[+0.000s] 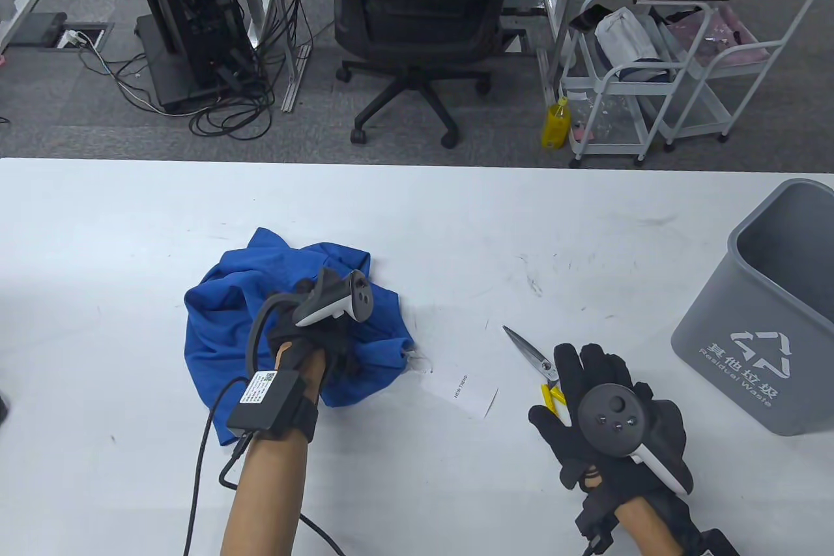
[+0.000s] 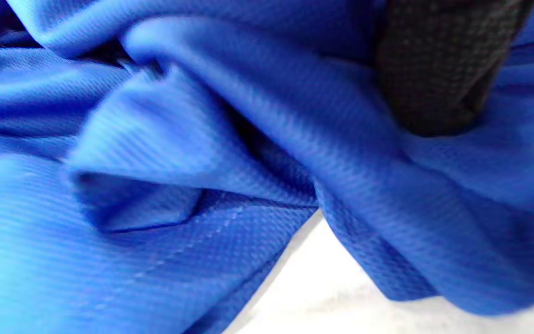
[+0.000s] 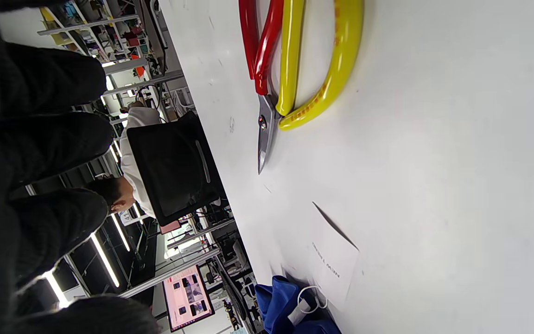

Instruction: Cut off the clothing tag with scissors

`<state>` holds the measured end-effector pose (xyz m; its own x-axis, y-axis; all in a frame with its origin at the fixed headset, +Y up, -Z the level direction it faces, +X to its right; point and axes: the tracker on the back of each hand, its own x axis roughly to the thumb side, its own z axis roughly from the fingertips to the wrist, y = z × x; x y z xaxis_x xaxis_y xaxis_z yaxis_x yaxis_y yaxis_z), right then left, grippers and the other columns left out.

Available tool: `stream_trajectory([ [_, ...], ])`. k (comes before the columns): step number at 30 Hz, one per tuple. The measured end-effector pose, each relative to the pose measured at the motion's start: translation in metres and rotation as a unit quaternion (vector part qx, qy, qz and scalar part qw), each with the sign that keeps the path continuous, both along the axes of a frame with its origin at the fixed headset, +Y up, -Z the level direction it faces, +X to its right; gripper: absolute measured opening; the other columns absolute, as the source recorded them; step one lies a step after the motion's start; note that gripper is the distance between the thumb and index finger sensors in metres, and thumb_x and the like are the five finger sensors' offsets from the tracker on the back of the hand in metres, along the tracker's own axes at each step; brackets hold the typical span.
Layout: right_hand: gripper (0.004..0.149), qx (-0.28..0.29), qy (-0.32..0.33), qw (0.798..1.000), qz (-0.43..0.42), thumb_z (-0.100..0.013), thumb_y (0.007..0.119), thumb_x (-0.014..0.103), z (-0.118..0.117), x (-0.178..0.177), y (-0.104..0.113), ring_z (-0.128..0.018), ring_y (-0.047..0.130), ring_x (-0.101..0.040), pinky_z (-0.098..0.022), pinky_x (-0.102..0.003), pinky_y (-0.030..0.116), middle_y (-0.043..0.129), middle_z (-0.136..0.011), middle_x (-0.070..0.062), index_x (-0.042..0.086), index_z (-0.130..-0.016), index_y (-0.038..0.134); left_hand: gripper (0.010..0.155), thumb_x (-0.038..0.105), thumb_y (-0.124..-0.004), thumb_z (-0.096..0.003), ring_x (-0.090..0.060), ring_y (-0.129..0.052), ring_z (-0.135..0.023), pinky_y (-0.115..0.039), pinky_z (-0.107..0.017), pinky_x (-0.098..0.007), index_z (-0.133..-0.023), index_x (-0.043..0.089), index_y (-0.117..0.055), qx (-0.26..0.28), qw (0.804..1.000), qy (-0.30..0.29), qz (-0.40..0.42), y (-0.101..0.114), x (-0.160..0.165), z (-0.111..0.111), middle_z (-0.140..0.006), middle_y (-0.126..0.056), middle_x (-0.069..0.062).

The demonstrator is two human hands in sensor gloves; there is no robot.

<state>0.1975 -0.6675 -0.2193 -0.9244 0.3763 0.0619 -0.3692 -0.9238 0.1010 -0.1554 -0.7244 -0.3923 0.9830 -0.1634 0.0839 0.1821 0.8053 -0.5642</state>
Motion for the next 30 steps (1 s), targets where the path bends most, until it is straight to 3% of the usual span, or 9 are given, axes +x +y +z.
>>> stream_trajectory([
  [2,0.085,-0.002,0.0,1.0,0.0,-0.046,0.064,0.06,0.0,0.0,0.0,-0.103,0.029,-0.056,-0.063,-0.084,0.031,0.023,-0.113,-0.022,0.023,-0.11,0.024,0.079,0.057,-0.092,-0.033,-0.031,-0.043,-0.111,-0.041,-0.076,-0.071,-0.101,0.049,-0.051,0.046,0.999,0.003,0.023,0.003,0.0,0.0,-0.117,-0.04,0.007],
  [4,0.085,-0.003,0.001,1.0,0.001,-0.046,0.064,0.06,-0.001,0.0,0.0,-0.103,0.029,-0.056,-0.063,-0.083,0.031,0.023,-0.113,-0.022,0.023,-0.11,0.024,0.052,0.045,-0.094,-0.0332,-0.025,-0.086,-0.085,-0.061,-0.073,-0.063,-0.083,0.043,-0.081,0.156,0.986,-0.053,-0.022,0.006,0.003,0.002,-0.096,-0.079,0.009],
  [5,0.085,-0.004,0.001,1.0,0.001,-0.046,0.064,0.06,-0.001,0.0,0.0,-0.103,0.029,-0.056,-0.063,-0.083,0.031,0.023,-0.113,-0.022,0.023,-0.11,0.023,0.05,0.046,-0.093,-0.033,-0.023,-0.091,-0.078,-0.065,-0.072,-0.061,-0.081,0.045,-0.081,0.156,0.985,-0.064,-0.035,0.005,0.003,0.003,-0.091,-0.083,0.01],
  [10,0.085,-0.002,-0.001,1.0,-0.001,-0.046,0.064,0.06,-0.001,0.0,0.001,-0.103,0.029,-0.056,-0.063,-0.084,0.031,0.024,-0.113,-0.022,0.023,-0.11,0.024,0.049,0.043,-0.093,-0.0344,-0.024,-0.095,-0.07,-0.062,-0.072,-0.064,-0.082,0.043,-0.081,0.194,0.978,-0.068,0.018,0.02,0.0,0.016,-0.086,-0.089,0.006],
  [16,0.085,-0.001,0.004,1.0,0.001,-0.046,0.064,0.06,-0.001,-0.001,0.0,-0.103,0.03,-0.056,-0.063,-0.083,0.031,0.024,-0.113,-0.022,0.023,-0.11,0.024,0.05,0.042,-0.092,-0.0349,-0.023,-0.094,-0.072,-0.06,-0.073,-0.065,-0.083,0.043,-0.079,0.279,0.954,-0.083,0.074,0.082,0.001,0.039,-0.088,-0.087,0.005],
  [19,0.085,0.002,0.004,1.0,0.0,-0.046,0.064,0.06,0.0,-0.001,0.001,-0.102,0.03,-0.056,-0.063,-0.083,0.032,0.025,-0.113,-0.022,0.023,-0.11,0.024,0.05,0.042,-0.092,-0.0353,-0.023,-0.094,-0.072,-0.06,-0.073,-0.066,-0.083,0.043,-0.079,0.323,0.933,-0.076,0.137,0.115,-0.001,0.054,-0.088,-0.087,0.005],
  [24,0.085,0.009,0.003,1.0,-0.001,-0.045,0.065,0.06,0.001,0.0,0.001,-0.102,0.031,-0.056,-0.063,-0.083,0.032,0.026,-0.113,-0.022,0.023,-0.11,0.025,0.05,0.043,-0.091,-0.0357,-0.023,-0.095,-0.072,-0.06,-0.073,-0.066,-0.084,0.043,-0.079,0.391,0.895,-0.09,0.193,0.151,0.002,0.081,-0.088,-0.087,0.005],
  [27,0.085,0.011,0.002,1.0,0.0,-0.045,0.065,0.06,0.001,0.0,0.002,-0.102,0.032,-0.056,-0.063,-0.083,0.033,0.026,-0.113,-0.022,0.023,-0.11,0.026,0.05,0.043,-0.091,-0.0358,-0.023,-0.095,-0.072,-0.061,-0.072,-0.066,-0.084,0.044,-0.079,0.436,0.865,-0.102,0.226,0.156,0.006,0.1,-0.089,-0.087,0.006],
  [30,0.084,0.015,0.001,1.0,0.001,-0.045,0.065,0.06,0.002,0.0,0.002,-0.102,0.034,-0.056,-0.063,-0.083,0.034,0.028,-0.113,-0.022,0.023,-0.11,0.027,0.05,0.043,-0.091,-0.036,-0.022,-0.095,-0.073,-0.061,-0.073,-0.066,-0.084,0.044,-0.079,0.472,0.84,-0.098,0.249,0.146,0.01,0.113,-0.089,-0.087,0.006],
])
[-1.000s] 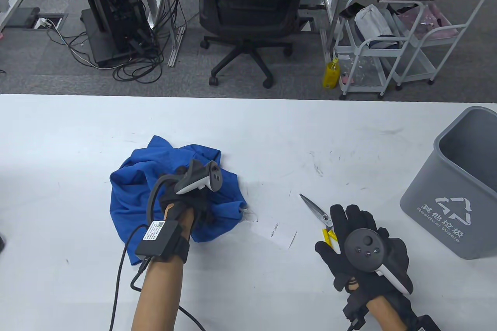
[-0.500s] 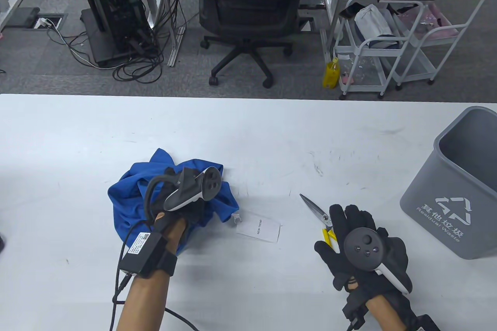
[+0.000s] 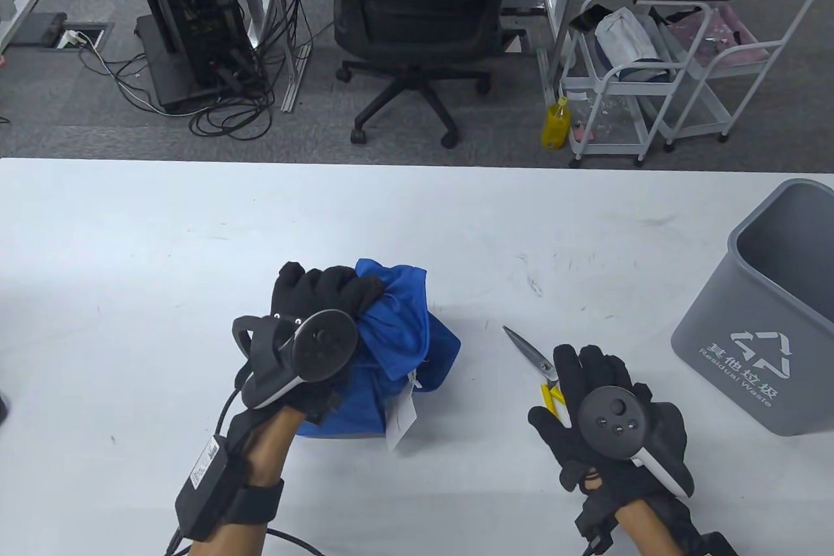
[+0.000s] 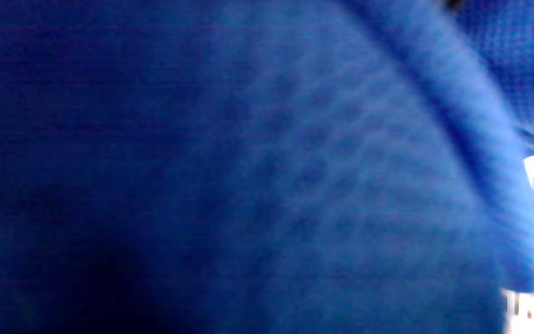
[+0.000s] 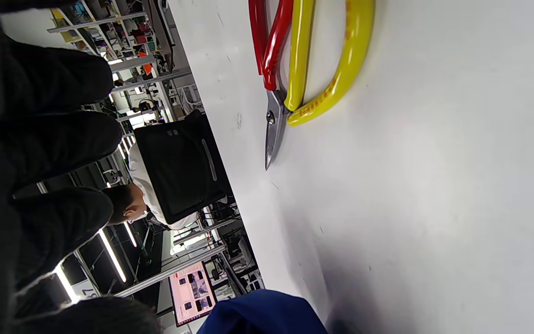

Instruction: Cut off the clothing tag with scissors

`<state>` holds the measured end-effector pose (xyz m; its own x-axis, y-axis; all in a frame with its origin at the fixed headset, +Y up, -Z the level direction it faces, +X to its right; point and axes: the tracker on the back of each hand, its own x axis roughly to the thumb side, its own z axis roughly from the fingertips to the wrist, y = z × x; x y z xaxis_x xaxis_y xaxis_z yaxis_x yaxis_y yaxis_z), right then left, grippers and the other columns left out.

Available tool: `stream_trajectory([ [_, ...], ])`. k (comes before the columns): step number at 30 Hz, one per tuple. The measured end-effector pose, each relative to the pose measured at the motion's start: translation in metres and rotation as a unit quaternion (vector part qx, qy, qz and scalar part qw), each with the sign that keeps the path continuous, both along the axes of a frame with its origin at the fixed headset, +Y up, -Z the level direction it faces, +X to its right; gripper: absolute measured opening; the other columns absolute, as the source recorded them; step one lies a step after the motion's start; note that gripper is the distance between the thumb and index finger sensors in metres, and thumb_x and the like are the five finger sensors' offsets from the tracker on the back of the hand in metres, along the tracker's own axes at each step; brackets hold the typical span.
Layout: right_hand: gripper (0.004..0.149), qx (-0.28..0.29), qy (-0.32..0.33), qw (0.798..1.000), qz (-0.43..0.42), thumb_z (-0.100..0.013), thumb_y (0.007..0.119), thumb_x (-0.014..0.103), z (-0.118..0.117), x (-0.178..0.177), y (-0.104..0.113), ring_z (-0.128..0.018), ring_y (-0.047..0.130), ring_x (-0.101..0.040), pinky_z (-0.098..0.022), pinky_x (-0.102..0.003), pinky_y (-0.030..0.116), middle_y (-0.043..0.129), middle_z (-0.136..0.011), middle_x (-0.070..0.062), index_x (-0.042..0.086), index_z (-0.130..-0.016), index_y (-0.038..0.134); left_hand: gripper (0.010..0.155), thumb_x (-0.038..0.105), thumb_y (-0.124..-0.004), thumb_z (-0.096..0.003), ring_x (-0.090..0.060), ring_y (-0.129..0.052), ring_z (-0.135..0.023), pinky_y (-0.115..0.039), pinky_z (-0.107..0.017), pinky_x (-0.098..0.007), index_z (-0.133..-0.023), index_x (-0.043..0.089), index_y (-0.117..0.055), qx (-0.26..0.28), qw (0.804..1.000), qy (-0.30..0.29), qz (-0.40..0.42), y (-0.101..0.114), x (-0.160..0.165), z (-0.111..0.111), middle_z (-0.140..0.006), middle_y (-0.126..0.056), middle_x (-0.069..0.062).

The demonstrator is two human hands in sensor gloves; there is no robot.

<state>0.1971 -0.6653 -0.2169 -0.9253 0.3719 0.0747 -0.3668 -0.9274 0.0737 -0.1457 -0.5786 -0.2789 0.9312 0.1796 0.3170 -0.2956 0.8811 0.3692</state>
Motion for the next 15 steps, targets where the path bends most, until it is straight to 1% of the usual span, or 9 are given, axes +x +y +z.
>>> stream_trajectory([
  [3,0.084,0.003,-0.002,1.0,0.0,-0.045,0.065,0.06,0.001,0.0,0.0,-0.102,0.035,-0.056,-0.063,-0.083,0.035,0.029,-0.112,-0.023,0.022,-0.11,0.027,0.049,0.043,-0.091,-0.0364,-0.022,-0.095,-0.073,-0.061,-0.072,-0.067,-0.084,0.043,-0.079,0.01,0.999,-0.003,0.039,-0.018,0.003,0.004,-0.089,-0.087,0.006],
  [4,0.084,0.004,-0.003,1.0,0.0,-0.045,0.065,0.06,0.001,0.001,0.0,-0.102,0.035,-0.056,-0.064,-0.083,0.035,0.03,-0.112,-0.023,0.022,-0.11,0.027,0.05,0.043,-0.091,-0.0365,-0.023,-0.095,-0.073,-0.061,-0.072,-0.067,-0.084,0.043,-0.079,0.011,0.999,-0.003,0.045,-0.023,0.003,0.004,-0.089,-0.087,0.005],
  [5,0.084,0.003,-0.005,1.0,0.0,-0.045,0.065,0.06,0.001,0.001,0.0,-0.102,0.035,-0.056,-0.063,-0.083,0.035,0.03,-0.112,-0.023,0.022,-0.11,0.028,0.05,0.043,-0.091,-0.0365,-0.023,-0.095,-0.073,-0.061,-0.072,-0.067,-0.084,0.043,-0.079,0.004,0.999,-0.012,0.033,-0.026,0.005,0.002,-0.089,-0.087,0.005],
  [6,0.084,0.003,-0.005,1.0,0.0,-0.045,0.066,0.06,0.001,0.001,0.0,-0.102,0.036,-0.056,-0.063,-0.083,0.036,0.03,-0.112,-0.023,0.022,-0.11,0.027,0.05,0.043,-0.091,-0.0367,-0.022,-0.095,-0.073,-0.06,-0.073,-0.067,-0.085,0.043,-0.078,-0.004,1.0,-0.011,0.018,-0.027,0.005,0.002,-0.089,-0.087,0.006],
  [7,0.084,0.003,-0.006,1.0,0.0,-0.045,0.066,0.06,0.001,0.001,0.001,-0.102,0.036,-0.056,-0.064,-0.083,0.036,0.03,-0.112,-0.023,0.022,-0.11,0.027,0.05,0.043,-0.091,-0.0365,-0.022,-0.095,-0.073,-0.061,-0.072,-0.067,-0.084,0.044,-0.078,0.006,1.0,-0.001,0.018,-0.028,0.003,0.004,-0.089,-0.087,0.006],
  [11,0.084,0.002,-0.007,1.0,0.005,-0.045,0.066,0.06,0.001,0.0,0.001,-0.102,0.036,-0.056,-0.064,-0.082,0.036,0.03,-0.112,-0.023,0.022,-0.11,0.027,0.05,0.043,-0.091,-0.0367,-0.022,-0.095,-0.073,-0.06,-0.072,-0.067,-0.085,0.043,-0.078,0.012,1.0,-0.001,0.029,-0.028,0.0,0.007,-0.089,-0.087,0.005],
  [13,0.085,0.003,-0.021,1.0,0.01,-0.045,0.067,0.06,0.0,0.005,0.004,-0.102,0.037,-0.056,-0.064,-0.082,0.037,0.031,-0.113,-0.023,0.022,-0.111,0.027,0.05,0.043,-0.091,-0.0367,-0.022,-0.095,-0.073,-0.061,-0.072,-0.067,-0.085,0.043,-0.078,0.014,0.999,0.001,0.031,-0.028,-0.002,0.008,-0.089,-0.087,0.005],
  [15,0.085,0.009,-0.052,0.998,0.016,-0.046,0.068,0.059,-0.001,0.014,0.01,-0.102,0.039,-0.056,-0.065,-0.082,0.038,0.032,-0.113,-0.023,0.022,-0.111,0.027,0.05,0.043,-0.091,-0.0367,-0.022,-0.095,-0.073,-0.06,-0.072,-0.067,-0.085,0.043,-0.078,0.017,0.999,0.005,0.034,-0.028,-0.005,0.01,-0.089,-0.087,0.005],
])
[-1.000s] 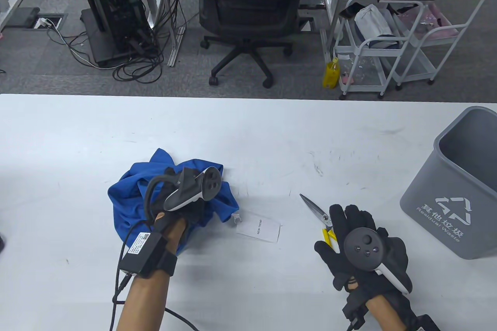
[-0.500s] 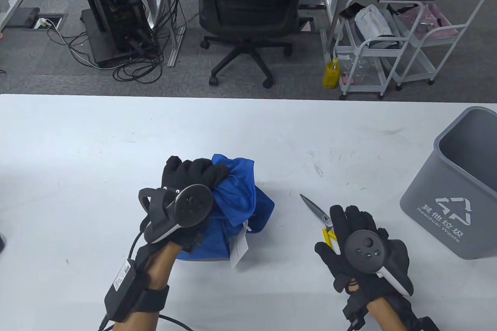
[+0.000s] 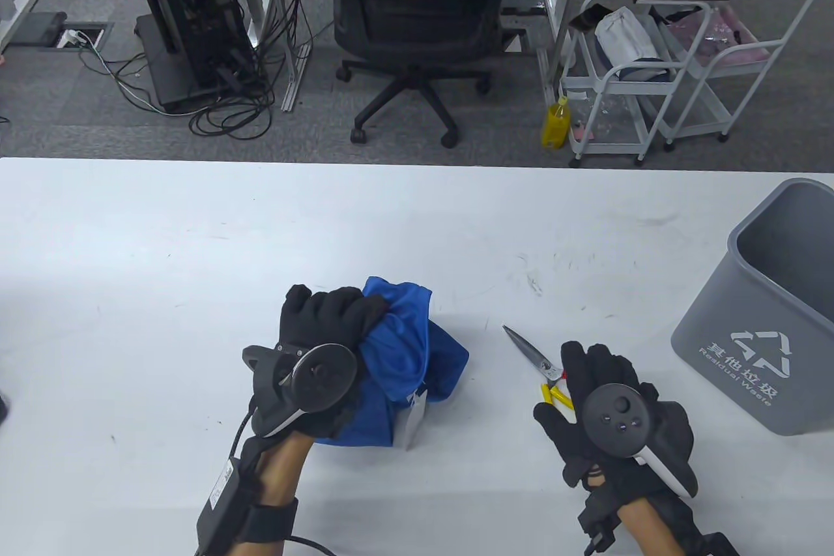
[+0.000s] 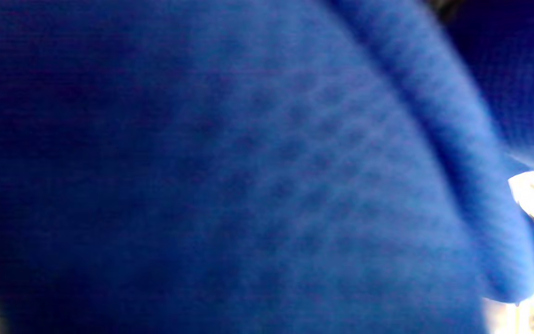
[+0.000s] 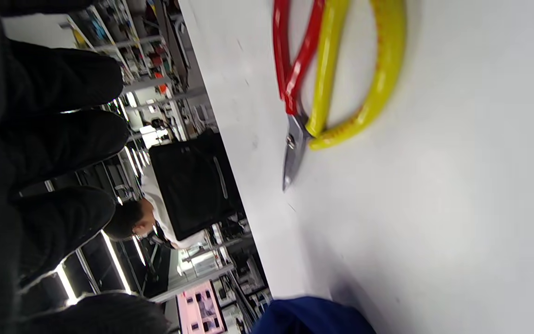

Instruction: Cut off the clothing tag with scissors

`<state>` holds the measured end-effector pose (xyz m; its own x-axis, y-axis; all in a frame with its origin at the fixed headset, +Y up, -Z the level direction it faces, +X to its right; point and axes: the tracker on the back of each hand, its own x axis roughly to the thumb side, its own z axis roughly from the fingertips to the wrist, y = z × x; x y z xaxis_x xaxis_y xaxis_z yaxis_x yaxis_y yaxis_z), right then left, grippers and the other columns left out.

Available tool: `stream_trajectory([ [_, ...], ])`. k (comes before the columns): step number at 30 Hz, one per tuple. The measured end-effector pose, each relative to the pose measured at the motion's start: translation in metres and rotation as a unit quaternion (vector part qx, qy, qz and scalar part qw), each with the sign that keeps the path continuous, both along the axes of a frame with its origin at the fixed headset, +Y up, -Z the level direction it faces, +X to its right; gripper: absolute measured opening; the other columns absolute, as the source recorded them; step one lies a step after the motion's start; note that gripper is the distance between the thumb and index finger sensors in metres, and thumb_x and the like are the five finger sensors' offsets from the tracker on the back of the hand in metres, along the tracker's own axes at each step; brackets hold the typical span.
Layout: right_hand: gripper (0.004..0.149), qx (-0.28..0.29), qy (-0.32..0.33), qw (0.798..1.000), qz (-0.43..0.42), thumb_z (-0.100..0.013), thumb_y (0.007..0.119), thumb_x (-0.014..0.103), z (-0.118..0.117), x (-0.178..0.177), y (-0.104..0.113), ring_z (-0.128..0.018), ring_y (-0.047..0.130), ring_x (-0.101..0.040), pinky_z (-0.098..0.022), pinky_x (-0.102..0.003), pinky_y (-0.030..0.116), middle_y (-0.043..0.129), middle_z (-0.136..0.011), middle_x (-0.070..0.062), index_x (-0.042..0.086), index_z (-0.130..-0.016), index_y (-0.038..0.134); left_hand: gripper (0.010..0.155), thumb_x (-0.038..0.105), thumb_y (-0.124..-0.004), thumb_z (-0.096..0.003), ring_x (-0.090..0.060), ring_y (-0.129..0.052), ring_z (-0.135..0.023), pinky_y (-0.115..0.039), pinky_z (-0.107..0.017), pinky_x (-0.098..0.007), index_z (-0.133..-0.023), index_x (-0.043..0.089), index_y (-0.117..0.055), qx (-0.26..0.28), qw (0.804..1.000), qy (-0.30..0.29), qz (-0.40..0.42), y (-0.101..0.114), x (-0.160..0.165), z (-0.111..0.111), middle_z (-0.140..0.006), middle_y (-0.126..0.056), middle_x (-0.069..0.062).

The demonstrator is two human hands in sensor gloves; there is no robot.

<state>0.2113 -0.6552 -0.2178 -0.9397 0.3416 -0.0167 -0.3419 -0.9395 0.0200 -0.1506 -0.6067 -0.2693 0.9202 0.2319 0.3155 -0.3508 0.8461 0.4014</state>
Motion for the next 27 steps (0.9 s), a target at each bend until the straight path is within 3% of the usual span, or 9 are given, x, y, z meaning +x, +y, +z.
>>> stream_trajectory([
  [3,0.084,-0.009,-0.053,0.999,-0.004,-0.048,0.069,0.058,-0.004,0.021,0.004,-0.101,0.044,-0.056,-0.066,-0.08,0.041,0.036,-0.113,-0.024,0.021,-0.112,0.032,0.05,0.043,-0.091,-0.0367,-0.022,-0.095,-0.073,-0.061,-0.072,-0.067,-0.085,0.043,-0.078,-0.001,1.0,0.004,0.004,-0.001,-0.004,0.002,-0.089,-0.088,0.005],
  [6,0.08,-0.058,-0.087,0.994,0.003,-0.049,0.071,0.057,-0.016,0.035,-0.005,-0.098,0.052,-0.056,-0.068,-0.078,0.045,0.046,-0.111,-0.023,0.017,-0.112,0.042,0.049,0.043,-0.091,-0.0369,-0.022,-0.095,-0.073,-0.06,-0.072,-0.067,-0.085,0.043,-0.078,-0.004,1.0,0.005,0.012,-0.002,-0.006,0.002,-0.089,-0.087,0.005],
  [12,0.078,-0.207,-0.075,0.971,0.09,-0.048,0.078,0.053,-0.038,0.026,-0.049,-0.096,0.055,-0.054,-0.069,-0.073,0.05,0.05,-0.11,-0.022,0.015,-0.11,0.048,0.05,0.043,-0.091,-0.0367,-0.022,-0.095,-0.073,-0.06,-0.072,-0.067,-0.085,0.043,-0.078,-0.01,1.0,0.0,0.008,-0.005,-0.003,0.0,-0.089,-0.088,0.005],
  [19,0.08,-0.276,-0.05,0.943,0.178,-0.049,0.084,0.049,-0.056,0.012,-0.076,-0.09,0.057,-0.052,-0.069,-0.065,0.055,0.045,-0.108,-0.023,0.009,-0.109,0.05,0.05,0.043,-0.091,-0.0369,-0.022,-0.095,-0.073,-0.06,-0.072,-0.067,-0.085,0.043,-0.078,-0.014,1.0,-0.002,0.004,-0.006,-0.002,0.0,-0.089,-0.087,0.005],
  [20,0.079,-0.278,-0.051,0.941,0.187,-0.05,0.08,0.049,-0.056,0.01,-0.073,-0.089,0.056,-0.051,-0.069,-0.064,0.056,0.042,-0.107,-0.023,0.008,-0.109,0.046,0.05,0.044,-0.091,-0.0368,-0.022,-0.095,-0.073,-0.06,-0.072,-0.067,-0.085,0.043,-0.078,-0.014,1.0,-0.002,0.004,-0.006,-0.001,0.0,-0.089,-0.087,0.005],
  [27,0.063,-0.241,-0.022,0.949,0.205,-0.051,0.085,0.039,-0.065,0.003,-0.074,-0.078,0.071,-0.048,-0.06,-0.06,0.068,0.06,-0.099,-0.022,0.004,-0.099,0.066,0.05,0.044,-0.091,-0.0369,-0.022,-0.095,-0.073,-0.06,-0.072,-0.067,-0.085,0.043,-0.078,-0.016,1.0,-0.002,0.002,-0.007,0.0,0.001,-0.089,-0.087,0.006],
])
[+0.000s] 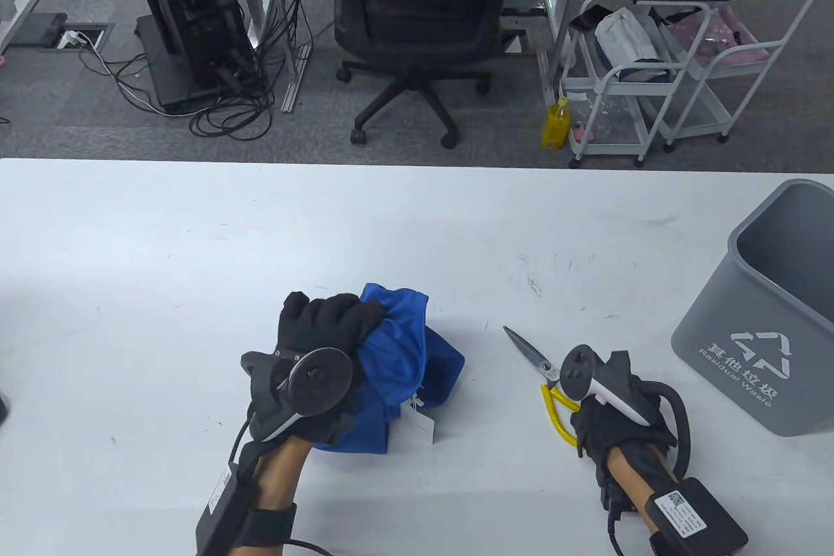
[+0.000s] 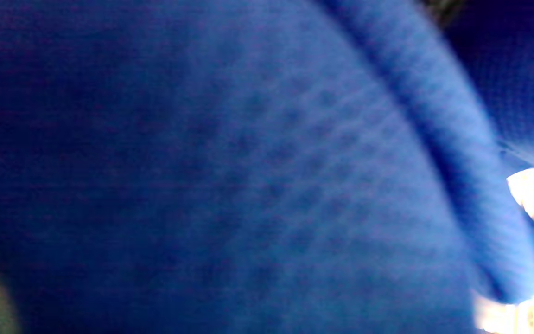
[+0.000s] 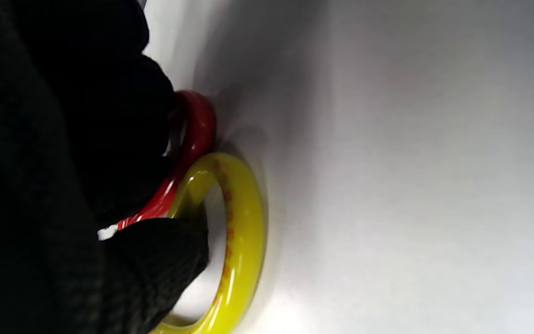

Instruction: Cut off the clothing tag with scissors

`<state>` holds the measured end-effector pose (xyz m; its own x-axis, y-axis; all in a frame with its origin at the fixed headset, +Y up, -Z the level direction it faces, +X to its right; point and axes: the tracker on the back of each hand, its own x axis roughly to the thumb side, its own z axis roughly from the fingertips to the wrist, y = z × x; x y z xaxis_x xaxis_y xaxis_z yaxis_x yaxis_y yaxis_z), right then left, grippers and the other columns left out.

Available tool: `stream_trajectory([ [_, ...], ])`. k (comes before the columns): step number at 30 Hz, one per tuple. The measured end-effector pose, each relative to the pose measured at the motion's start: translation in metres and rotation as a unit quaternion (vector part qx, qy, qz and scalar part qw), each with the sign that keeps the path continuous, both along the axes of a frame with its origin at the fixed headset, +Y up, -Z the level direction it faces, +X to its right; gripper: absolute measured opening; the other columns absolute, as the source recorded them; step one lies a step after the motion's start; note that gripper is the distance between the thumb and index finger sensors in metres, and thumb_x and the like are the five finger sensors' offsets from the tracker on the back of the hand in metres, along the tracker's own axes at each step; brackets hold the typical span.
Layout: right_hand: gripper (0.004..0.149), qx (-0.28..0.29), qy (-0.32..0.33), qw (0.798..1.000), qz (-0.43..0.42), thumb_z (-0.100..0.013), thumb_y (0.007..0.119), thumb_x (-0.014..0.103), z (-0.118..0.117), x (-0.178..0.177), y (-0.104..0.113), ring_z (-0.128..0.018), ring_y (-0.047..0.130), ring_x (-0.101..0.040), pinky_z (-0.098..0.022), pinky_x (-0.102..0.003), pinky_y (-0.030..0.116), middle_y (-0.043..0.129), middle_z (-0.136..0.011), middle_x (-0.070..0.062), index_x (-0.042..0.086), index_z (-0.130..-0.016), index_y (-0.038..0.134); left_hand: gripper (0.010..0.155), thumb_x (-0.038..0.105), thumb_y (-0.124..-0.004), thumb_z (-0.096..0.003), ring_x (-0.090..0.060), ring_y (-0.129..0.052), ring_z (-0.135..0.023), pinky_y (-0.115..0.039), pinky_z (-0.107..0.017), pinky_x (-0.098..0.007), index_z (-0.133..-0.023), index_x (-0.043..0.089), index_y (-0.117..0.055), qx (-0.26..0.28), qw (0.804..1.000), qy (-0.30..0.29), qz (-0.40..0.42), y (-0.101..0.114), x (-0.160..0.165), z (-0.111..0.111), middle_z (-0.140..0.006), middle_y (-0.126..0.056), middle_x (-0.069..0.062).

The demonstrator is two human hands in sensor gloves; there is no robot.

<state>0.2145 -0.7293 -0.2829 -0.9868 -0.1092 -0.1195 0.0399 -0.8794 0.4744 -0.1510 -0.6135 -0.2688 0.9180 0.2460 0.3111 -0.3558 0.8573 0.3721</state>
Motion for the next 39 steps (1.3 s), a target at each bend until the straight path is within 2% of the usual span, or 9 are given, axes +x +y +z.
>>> stream_trajectory([
  [6,0.063,0.008,0.003,1.0,-0.023,-0.048,0.088,0.045,-0.003,0.005,0.002,-0.064,0.08,-0.044,-0.047,-0.051,0.077,0.068,-0.091,-0.022,0.004,-0.093,0.072,0.05,0.044,-0.091,-0.037,-0.022,-0.095,-0.074,-0.06,-0.072,-0.068,-0.085,0.043,-0.078,-0.003,1.0,-0.002,-0.004,-0.001,0.0,0.001,-0.089,-0.087,0.005],
  [11,0.062,0.045,-0.043,0.986,-0.156,-0.04,0.091,0.047,-0.002,0.029,0.01,-0.044,0.092,-0.037,-0.027,-0.045,0.085,0.081,-0.08,-0.024,0.002,-0.083,0.082,0.05,0.044,-0.091,-0.0372,-0.022,-0.095,-0.074,-0.06,-0.072,-0.068,-0.085,0.043,-0.078,-0.003,1.0,-0.001,-0.004,-0.001,0.0,0.001,-0.089,-0.087,0.005],
  [17,0.063,0.055,-0.116,0.925,-0.357,-0.036,0.091,0.048,0.0,0.055,0.011,-0.005,0.099,-0.021,0.003,-0.033,0.088,0.098,-0.056,-0.017,0.001,-0.076,0.085,0.05,0.044,-0.091,-0.0371,-0.022,-0.095,-0.074,-0.06,-0.072,-0.068,-0.085,0.043,-0.078,-0.004,1.0,-0.001,-0.003,-0.001,0.0,0.001,-0.089,-0.087,0.005],
  [19,0.062,0.063,-0.128,0.901,-0.41,-0.035,0.092,0.048,0.0,0.06,0.013,-0.003,0.099,-0.018,0.005,-0.032,0.088,0.099,-0.052,-0.02,0.001,-0.076,0.084,0.05,0.044,-0.091,-0.0371,-0.022,-0.095,-0.074,-0.06,-0.072,-0.068,-0.085,0.043,-0.078,-0.004,1.0,-0.002,-0.003,-0.001,0.0,0.001,-0.089,-0.087,0.005],
  [24,0.063,0.056,-0.094,0.871,-0.478,-0.033,0.093,0.049,0.0,0.06,0.021,-0.004,0.096,-0.015,0.005,-0.031,0.087,0.099,-0.051,-0.017,0.004,-0.076,0.084,0.05,0.044,-0.091,-0.0371,-0.022,-0.095,-0.074,-0.06,-0.072,-0.068,-0.085,0.043,-0.078,-0.004,1.0,-0.002,-0.003,-0.002,0.0,0.001,-0.089,-0.087,0.005],
  [27,0.061,0.07,-0.053,0.871,-0.483,-0.03,0.098,0.05,0.002,0.053,0.029,-0.003,0.097,-0.013,0.005,-0.029,0.088,0.099,-0.049,-0.012,0.01,-0.074,0.085,0.05,0.044,-0.091,-0.0372,-0.022,-0.095,-0.074,-0.06,-0.072,-0.068,-0.086,0.043,-0.078,-0.004,1.0,-0.002,-0.004,-0.002,0.0,0.001,-0.089,-0.087,0.005],
  [32,0.039,0.169,0.05,0.861,-0.477,-0.034,0.099,0.044,0.012,0.029,0.052,0.003,0.095,-0.016,0.009,-0.033,0.085,0.102,-0.041,-0.009,0.018,-0.062,0.092,0.05,0.044,-0.091,-0.0372,-0.022,-0.095,-0.074,-0.06,-0.072,-0.068,-0.085,0.043,-0.078,-0.005,1.0,-0.002,-0.004,-0.002,0.0,0.001,-0.09,-0.087,0.005],
  [35,0.046,0.193,0.126,0.871,-0.433,-0.034,0.102,0.031,0.021,0.012,0.067,0.002,0.094,-0.018,0.008,-0.035,0.083,0.102,-0.052,-0.016,0.011,-0.074,0.088,0.05,0.044,-0.091,-0.0372,-0.022,-0.095,-0.074,-0.06,-0.072,-0.068,-0.086,0.043,-0.078,-0.005,1.0,-0.002,-0.004,-0.003,0.0,0.001,-0.09,-0.087,0.006],
  [39,0.044,0.192,0.19,0.901,-0.339,-0.033,0.101,0.032,0.031,-0.005,0.078,-0.005,0.094,-0.02,0.003,-0.038,0.084,0.099,-0.05,-0.011,0.016,-0.072,0.087,0.05,0.044,-0.091,-0.0372,-0.022,-0.095,-0.074,-0.06,-0.072,-0.068,-0.086,0.043,-0.078,-0.005,1.0,-0.002,-0.005,-0.003,0.0,0.001,-0.09,-0.087,0.005],
])
